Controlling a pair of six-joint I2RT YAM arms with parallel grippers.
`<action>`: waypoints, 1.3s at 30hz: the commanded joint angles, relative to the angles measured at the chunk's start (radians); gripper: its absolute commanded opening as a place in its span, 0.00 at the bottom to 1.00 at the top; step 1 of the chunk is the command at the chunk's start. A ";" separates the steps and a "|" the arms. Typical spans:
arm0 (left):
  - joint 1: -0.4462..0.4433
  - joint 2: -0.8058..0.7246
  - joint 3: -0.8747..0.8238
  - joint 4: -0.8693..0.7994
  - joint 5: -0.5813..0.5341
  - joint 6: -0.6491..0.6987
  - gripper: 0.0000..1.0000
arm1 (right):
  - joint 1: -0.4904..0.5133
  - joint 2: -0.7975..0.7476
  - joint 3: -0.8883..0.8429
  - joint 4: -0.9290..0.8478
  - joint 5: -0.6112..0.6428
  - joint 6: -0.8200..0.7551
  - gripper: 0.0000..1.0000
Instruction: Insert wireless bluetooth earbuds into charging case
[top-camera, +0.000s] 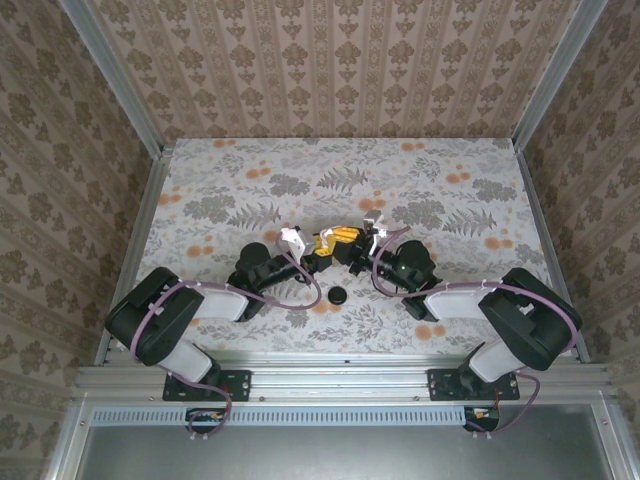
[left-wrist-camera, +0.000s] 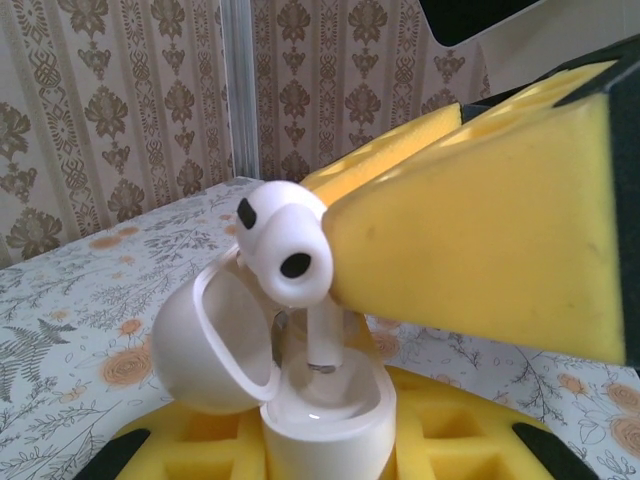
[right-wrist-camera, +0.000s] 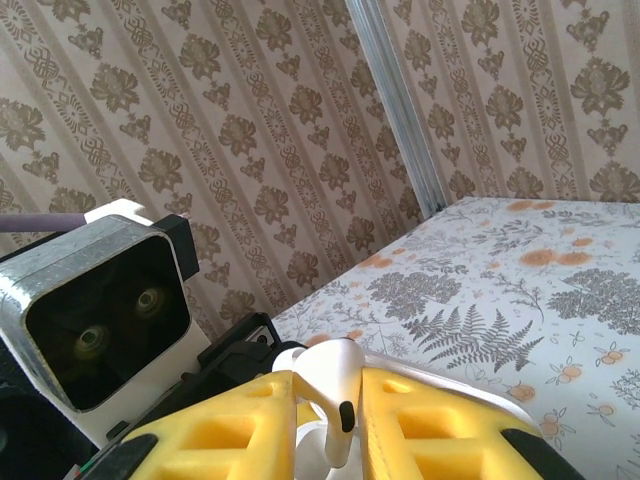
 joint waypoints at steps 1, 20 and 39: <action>-0.006 -0.039 0.007 0.043 -0.008 0.007 0.13 | 0.014 -0.001 -0.018 0.029 0.006 0.021 0.22; -0.003 -0.054 0.009 0.043 -0.005 0.017 0.13 | 0.026 0.048 0.000 0.022 -0.024 0.051 0.22; -0.007 -0.069 -0.003 0.040 -0.006 0.082 0.13 | 0.028 0.076 0.002 0.011 -0.053 0.086 0.22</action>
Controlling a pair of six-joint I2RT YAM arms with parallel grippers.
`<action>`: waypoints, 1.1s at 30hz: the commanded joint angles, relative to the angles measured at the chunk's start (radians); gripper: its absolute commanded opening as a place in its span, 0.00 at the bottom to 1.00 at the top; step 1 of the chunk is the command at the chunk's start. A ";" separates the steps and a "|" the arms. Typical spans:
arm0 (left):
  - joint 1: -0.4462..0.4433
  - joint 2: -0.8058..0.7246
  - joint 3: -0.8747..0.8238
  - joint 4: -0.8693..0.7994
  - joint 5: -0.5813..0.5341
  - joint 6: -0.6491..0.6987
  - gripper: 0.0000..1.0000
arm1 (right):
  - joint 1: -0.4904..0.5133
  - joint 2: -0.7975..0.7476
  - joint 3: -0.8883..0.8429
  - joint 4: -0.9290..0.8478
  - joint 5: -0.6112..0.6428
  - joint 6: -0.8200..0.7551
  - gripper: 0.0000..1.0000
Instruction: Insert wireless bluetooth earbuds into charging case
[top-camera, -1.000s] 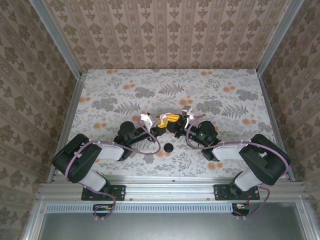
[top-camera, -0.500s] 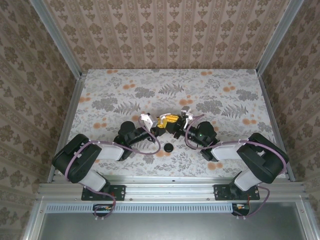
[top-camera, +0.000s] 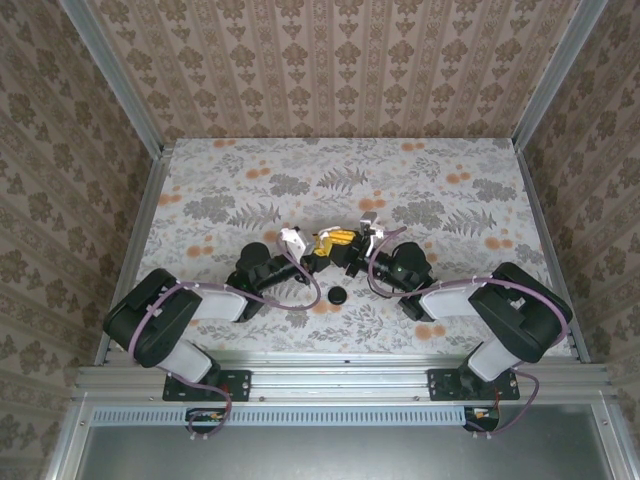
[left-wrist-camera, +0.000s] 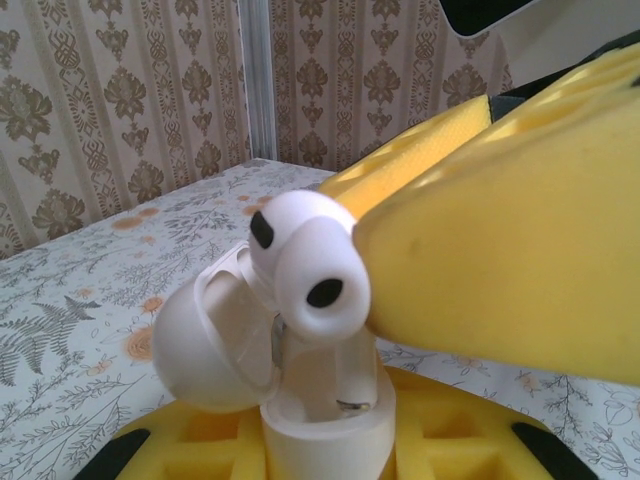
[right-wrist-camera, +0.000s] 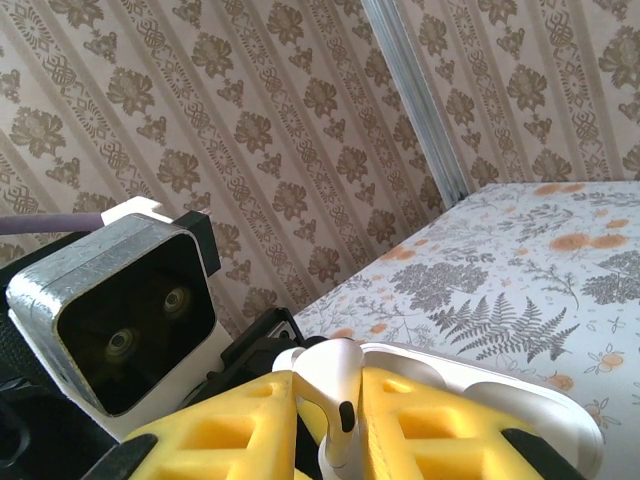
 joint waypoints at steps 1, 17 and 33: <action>-0.009 -0.055 0.005 0.090 0.028 0.046 0.12 | 0.011 0.015 -0.017 -0.044 -0.019 0.023 0.22; -0.025 -0.102 -0.024 0.093 0.051 0.178 0.12 | 0.011 0.036 -0.016 -0.039 -0.057 -0.003 0.22; -0.036 -0.119 -0.038 0.093 0.056 0.232 0.11 | 0.014 0.027 0.012 -0.028 -0.180 0.011 0.22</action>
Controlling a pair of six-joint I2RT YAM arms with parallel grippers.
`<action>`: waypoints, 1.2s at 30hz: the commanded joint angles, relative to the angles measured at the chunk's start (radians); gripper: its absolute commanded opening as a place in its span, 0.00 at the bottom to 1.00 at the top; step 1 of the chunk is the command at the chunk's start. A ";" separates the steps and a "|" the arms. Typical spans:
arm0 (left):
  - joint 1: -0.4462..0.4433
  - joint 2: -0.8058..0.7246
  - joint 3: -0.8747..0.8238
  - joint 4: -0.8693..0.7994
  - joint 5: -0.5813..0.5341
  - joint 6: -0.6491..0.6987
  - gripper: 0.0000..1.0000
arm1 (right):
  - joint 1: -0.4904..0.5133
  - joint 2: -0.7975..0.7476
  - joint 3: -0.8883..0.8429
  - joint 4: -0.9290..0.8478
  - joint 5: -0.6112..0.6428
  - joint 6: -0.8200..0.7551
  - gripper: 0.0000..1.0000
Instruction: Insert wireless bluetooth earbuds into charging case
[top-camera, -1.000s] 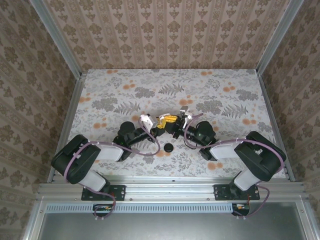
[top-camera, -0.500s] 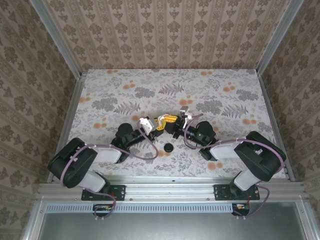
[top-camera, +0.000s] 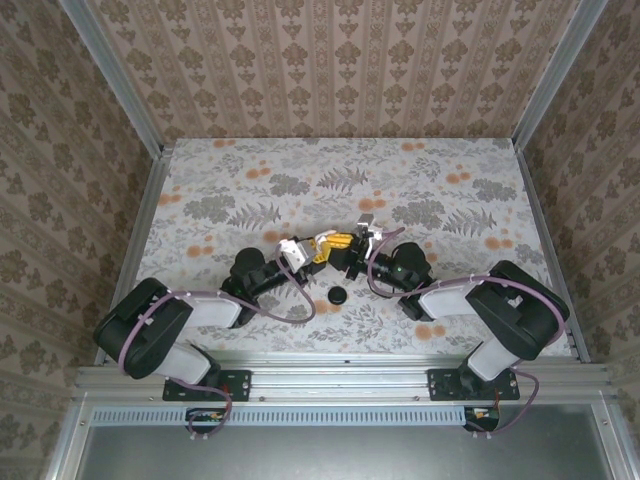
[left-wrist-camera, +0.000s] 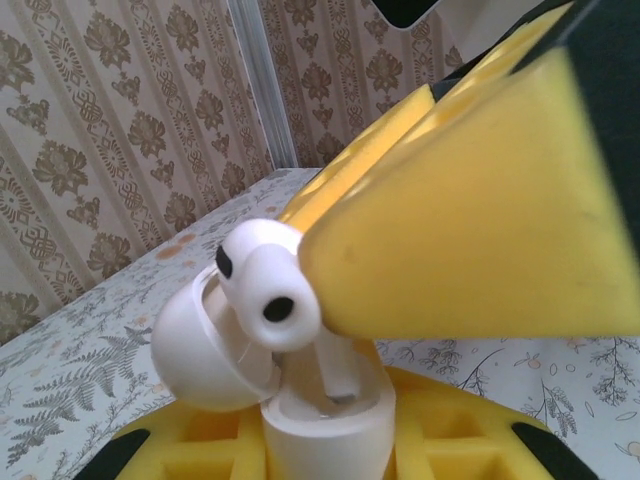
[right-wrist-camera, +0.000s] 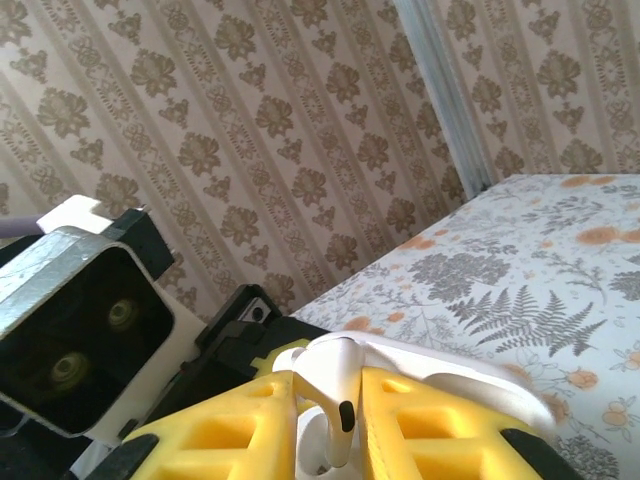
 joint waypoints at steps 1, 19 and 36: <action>-0.033 -0.050 0.013 0.112 0.076 0.028 0.11 | 0.017 0.013 0.016 -0.051 -0.093 0.020 0.22; -0.039 -0.079 0.000 0.109 0.078 0.040 0.11 | 0.018 -0.018 -0.006 -0.163 0.073 -0.010 0.21; -0.045 -0.080 0.000 0.108 0.080 0.045 0.11 | 0.018 -0.001 -0.007 -0.051 -0.028 0.019 0.21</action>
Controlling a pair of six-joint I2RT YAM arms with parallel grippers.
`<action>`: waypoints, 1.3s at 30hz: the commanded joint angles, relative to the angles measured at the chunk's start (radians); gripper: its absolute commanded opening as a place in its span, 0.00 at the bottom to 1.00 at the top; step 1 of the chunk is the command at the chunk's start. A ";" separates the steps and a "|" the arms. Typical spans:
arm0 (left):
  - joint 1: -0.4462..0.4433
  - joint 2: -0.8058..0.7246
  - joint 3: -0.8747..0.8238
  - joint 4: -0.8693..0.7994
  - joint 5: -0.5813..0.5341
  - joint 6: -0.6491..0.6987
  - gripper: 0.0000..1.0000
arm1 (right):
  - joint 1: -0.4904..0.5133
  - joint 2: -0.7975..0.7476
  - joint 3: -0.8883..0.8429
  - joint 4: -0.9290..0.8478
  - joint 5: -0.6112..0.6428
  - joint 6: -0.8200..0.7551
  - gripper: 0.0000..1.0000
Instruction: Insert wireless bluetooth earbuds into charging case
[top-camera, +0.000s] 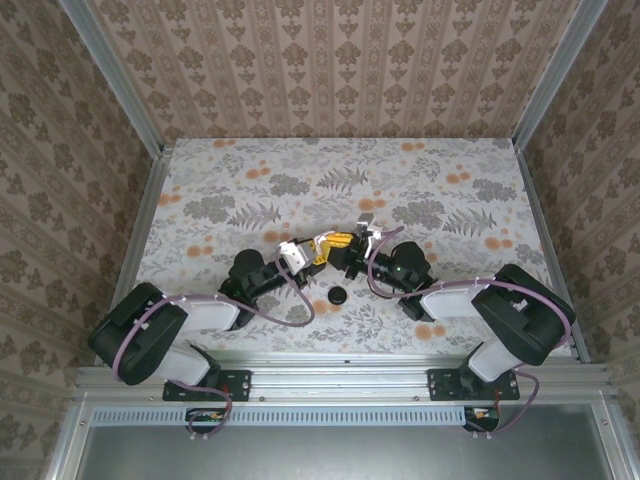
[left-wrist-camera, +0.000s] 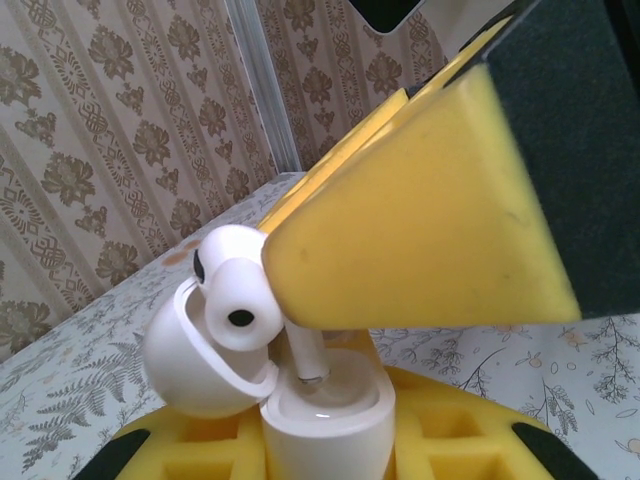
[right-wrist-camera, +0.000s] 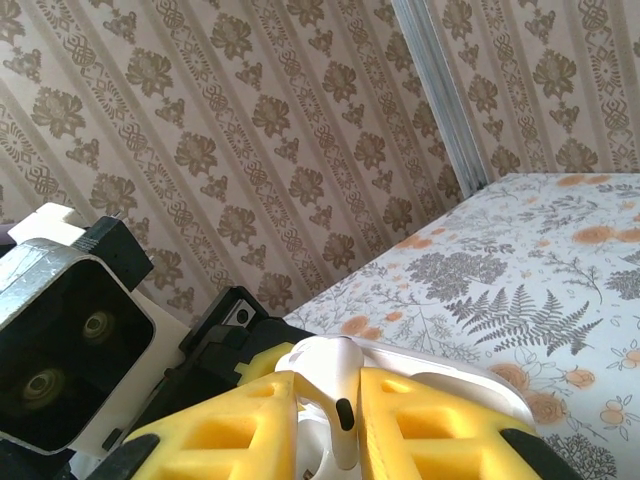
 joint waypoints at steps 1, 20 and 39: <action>-0.034 -0.039 0.009 0.133 0.096 0.023 0.11 | 0.012 0.027 -0.009 0.002 -0.082 0.026 0.21; -0.040 -0.058 0.004 0.132 0.089 0.028 0.11 | 0.010 0.005 -0.028 -0.053 -0.019 0.012 0.21; -0.040 -0.069 0.004 0.130 0.074 0.043 0.11 | 0.009 0.022 -0.035 -0.019 -0.126 0.029 0.21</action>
